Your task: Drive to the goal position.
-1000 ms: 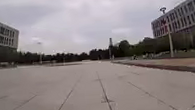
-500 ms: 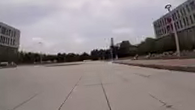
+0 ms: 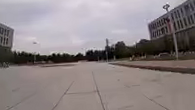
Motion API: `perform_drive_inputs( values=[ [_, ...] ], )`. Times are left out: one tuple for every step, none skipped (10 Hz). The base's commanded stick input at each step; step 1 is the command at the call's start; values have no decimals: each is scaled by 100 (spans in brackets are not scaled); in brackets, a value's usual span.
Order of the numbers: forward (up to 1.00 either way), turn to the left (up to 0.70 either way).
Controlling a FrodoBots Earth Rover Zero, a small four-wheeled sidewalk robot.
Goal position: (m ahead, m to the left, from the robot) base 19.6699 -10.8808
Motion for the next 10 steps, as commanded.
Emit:
perform_drive_inputs(
  values=[
    [100, 0],
    [100, 0],
    [100, 0],
    [100, 0],
    [100, 0],
    [100, 0],
    [100, 0],
    [100, 0],
    [100, 0],
    [100, 0]
  ],
)
